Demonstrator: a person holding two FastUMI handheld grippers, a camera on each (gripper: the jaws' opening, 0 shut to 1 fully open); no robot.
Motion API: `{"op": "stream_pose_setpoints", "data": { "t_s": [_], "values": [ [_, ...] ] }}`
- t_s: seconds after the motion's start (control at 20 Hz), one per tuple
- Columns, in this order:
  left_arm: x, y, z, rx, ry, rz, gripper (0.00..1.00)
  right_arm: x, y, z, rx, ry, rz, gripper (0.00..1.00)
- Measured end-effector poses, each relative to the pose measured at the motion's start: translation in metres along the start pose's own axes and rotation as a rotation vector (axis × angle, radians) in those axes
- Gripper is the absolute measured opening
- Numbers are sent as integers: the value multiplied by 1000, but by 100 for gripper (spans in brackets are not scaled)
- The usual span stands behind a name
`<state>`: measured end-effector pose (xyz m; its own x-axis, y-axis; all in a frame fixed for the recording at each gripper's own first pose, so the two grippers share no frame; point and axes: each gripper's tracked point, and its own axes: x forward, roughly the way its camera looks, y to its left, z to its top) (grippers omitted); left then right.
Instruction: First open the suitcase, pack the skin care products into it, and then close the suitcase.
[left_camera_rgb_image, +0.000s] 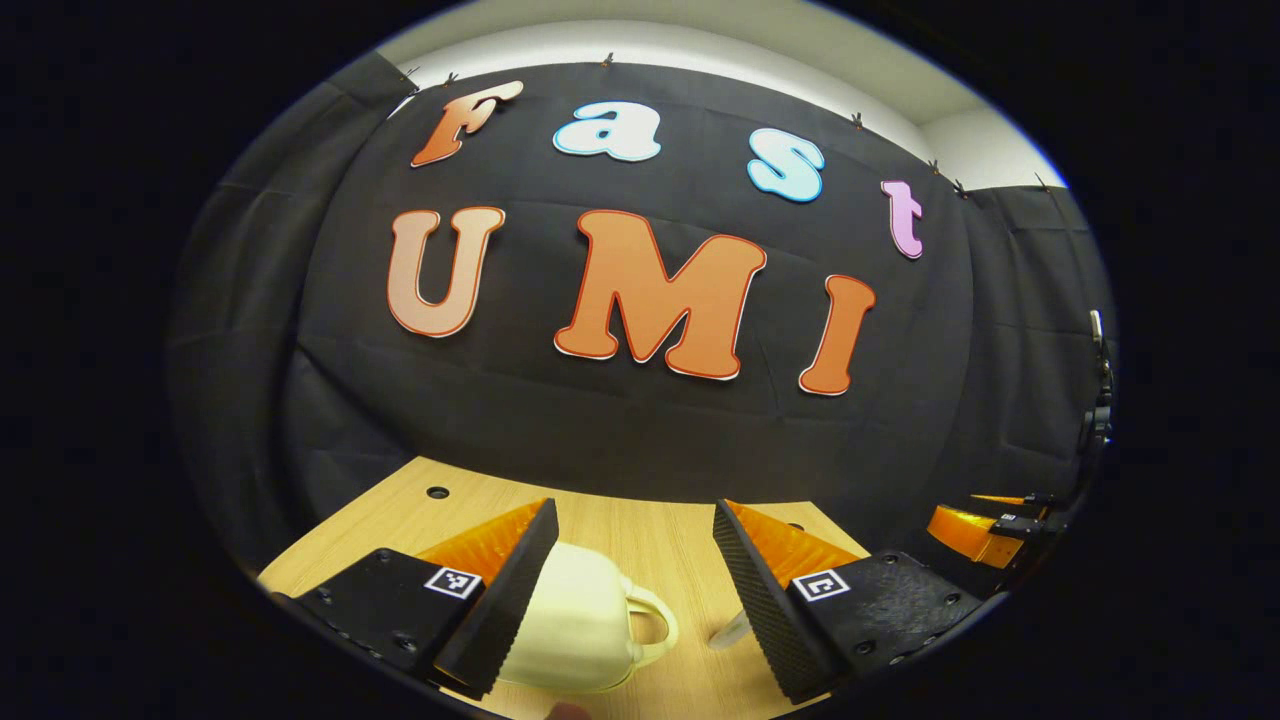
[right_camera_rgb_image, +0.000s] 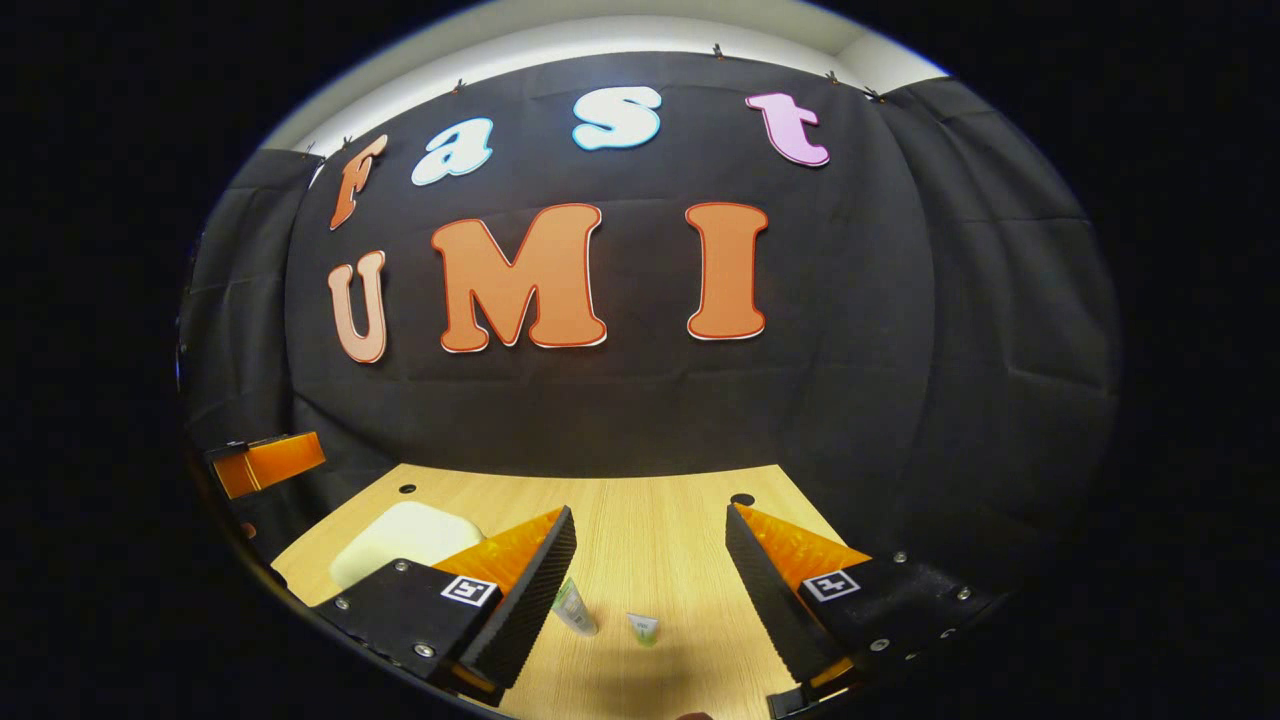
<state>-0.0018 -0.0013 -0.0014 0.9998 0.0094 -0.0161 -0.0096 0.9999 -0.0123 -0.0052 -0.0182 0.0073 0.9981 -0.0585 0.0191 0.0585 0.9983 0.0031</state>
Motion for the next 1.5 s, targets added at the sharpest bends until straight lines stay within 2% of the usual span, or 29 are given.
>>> {"op": "stream_pose_setpoints", "data": {
  "t_s": [0.2, 0.4, 0.6, 0.8, 1.05, 1.3, 1.5],
  "values": [
    [5, 0, -5, 21, 10, 3, 96, 1, -2, -2, -17, 0, -12, 95],
    [10, 5, -12, 105, 14, 32, 97, 1, -4, -8, -23, 12, -17, 95],
    [16, 11, -32, 239, 44, 56, 97, -2, -10, -18, -15, 34, -29, 95],
    [9, 12, -80, 441, 122, 59, 98, -6, -20, -34, -3, 74, -45, 95],
    [14, 8, -153, 689, 235, 9, 98, -15, -46, -42, -7, 97, -95, 95],
    [15, -21, -232, 994, 339, -158, 98, -26, -76, -56, 1, 129, -151, 95],
    [25, -31, -276, 1194, 403, -228, 98, -34, -104, -66, 0, 152, -205, 95]
  ]
}}
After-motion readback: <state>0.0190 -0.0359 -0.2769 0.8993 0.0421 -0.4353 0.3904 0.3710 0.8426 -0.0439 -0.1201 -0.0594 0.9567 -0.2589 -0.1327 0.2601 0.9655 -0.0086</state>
